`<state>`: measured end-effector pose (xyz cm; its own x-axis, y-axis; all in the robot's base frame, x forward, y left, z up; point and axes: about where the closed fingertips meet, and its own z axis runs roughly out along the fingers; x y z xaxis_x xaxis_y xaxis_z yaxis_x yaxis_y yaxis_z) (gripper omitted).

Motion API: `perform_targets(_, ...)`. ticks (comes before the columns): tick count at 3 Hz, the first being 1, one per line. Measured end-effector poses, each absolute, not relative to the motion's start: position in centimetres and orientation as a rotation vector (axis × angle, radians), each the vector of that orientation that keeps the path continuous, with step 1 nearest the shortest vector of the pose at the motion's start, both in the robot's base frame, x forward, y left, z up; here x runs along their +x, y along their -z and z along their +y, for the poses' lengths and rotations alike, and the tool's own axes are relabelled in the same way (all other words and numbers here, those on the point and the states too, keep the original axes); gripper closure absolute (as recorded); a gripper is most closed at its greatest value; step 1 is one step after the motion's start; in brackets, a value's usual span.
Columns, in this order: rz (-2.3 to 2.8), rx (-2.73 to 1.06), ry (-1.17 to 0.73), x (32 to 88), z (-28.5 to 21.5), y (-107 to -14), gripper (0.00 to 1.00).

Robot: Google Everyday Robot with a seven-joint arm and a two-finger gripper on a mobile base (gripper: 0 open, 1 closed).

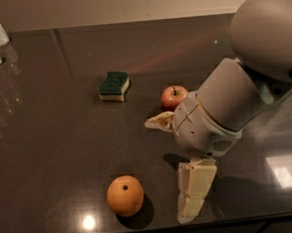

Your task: Pick orange

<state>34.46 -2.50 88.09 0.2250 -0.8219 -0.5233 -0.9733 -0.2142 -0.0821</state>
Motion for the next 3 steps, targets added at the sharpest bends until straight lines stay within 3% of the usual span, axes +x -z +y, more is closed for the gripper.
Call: perform_targets(3, 1.553, -2.131, -0.655, 32.8, 3.8, -85.0, 0.0)
